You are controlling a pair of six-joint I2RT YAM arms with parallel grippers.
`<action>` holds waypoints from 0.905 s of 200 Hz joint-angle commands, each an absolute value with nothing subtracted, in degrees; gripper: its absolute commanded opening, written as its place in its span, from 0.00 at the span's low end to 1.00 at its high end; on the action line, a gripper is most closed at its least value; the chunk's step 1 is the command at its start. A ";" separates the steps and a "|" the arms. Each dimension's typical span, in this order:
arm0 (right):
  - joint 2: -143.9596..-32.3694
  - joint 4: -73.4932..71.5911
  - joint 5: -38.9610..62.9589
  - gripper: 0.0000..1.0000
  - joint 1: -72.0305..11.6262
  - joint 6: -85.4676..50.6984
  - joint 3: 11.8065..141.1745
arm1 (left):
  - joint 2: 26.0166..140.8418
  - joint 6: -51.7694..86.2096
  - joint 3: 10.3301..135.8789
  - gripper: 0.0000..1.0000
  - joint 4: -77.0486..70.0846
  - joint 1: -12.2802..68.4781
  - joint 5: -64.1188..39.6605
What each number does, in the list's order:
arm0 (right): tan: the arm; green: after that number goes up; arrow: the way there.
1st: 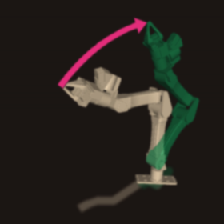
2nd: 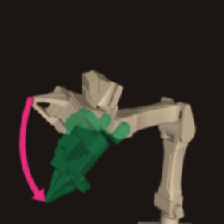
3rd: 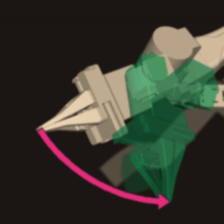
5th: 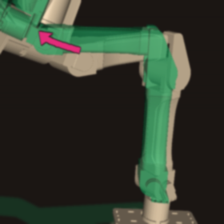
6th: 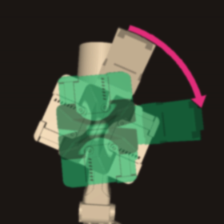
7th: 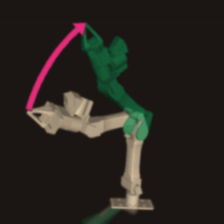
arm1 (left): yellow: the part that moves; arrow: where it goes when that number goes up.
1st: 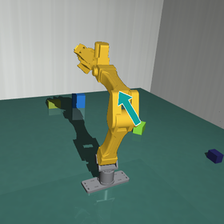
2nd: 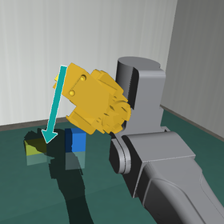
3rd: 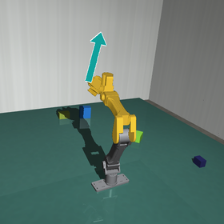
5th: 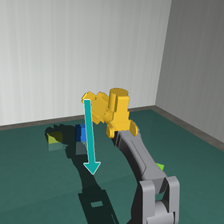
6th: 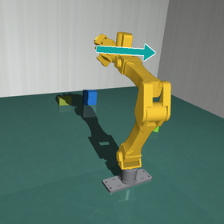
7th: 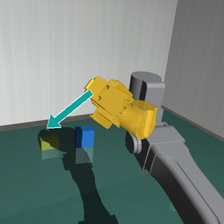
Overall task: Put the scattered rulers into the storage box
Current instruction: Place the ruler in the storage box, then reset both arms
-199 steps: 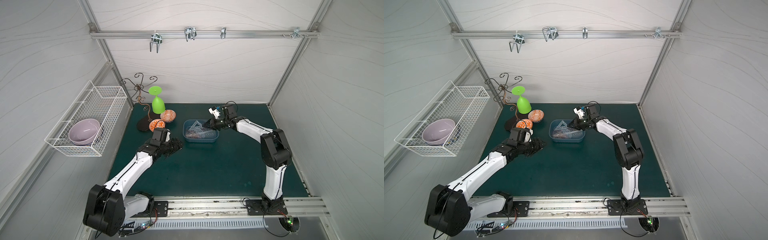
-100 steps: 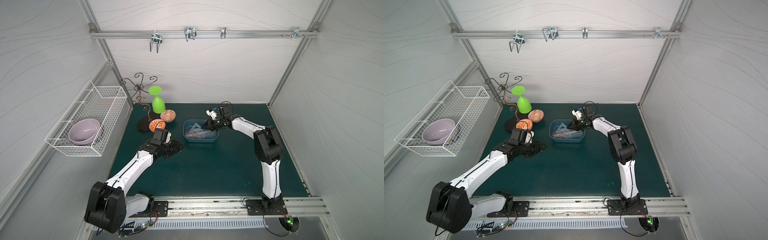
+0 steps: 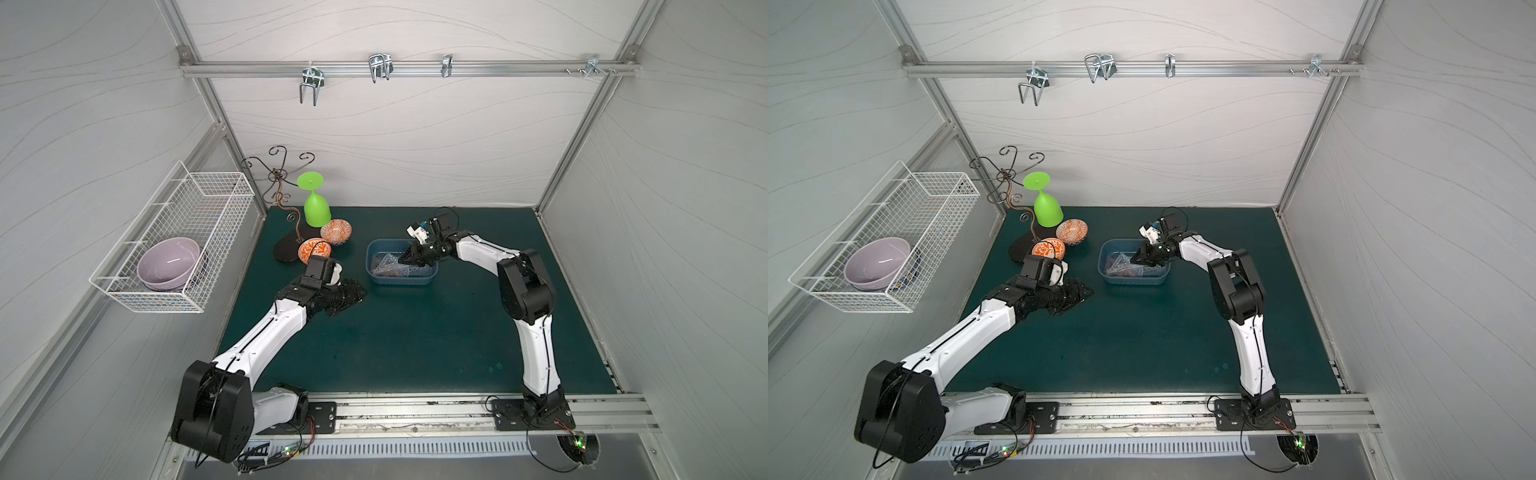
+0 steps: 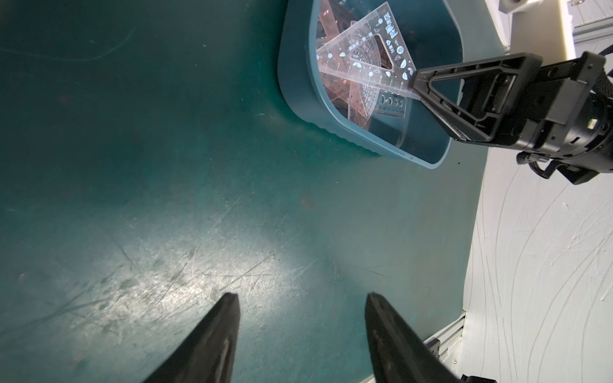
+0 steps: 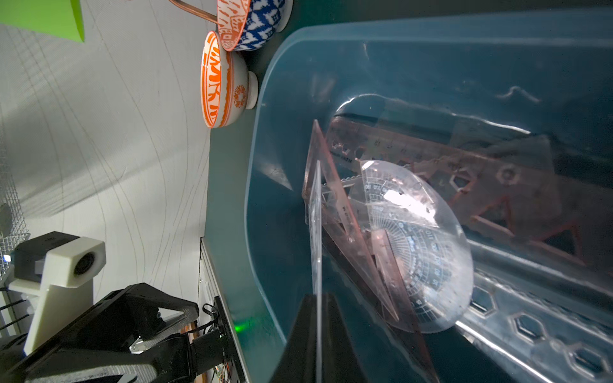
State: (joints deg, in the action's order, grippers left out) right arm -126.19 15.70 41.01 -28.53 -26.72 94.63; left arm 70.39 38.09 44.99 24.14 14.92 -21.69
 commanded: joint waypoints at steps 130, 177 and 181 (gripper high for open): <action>-82.61 11.52 15.66 0.86 -22.10 -8.13 64.47 | 55.37 11.09 34.61 0.99 11.24 14.29 16.62; -74.78 -9.47 -9.62 0.99 -18.94 4.86 41.23 | 63.39 0.44 21.64 0.92 -12.77 2.15 8.48; -75.54 -11.18 -10.14 0.99 -18.14 5.39 40.44 | 64.28 0.02 21.36 0.90 -15.55 1.23 7.01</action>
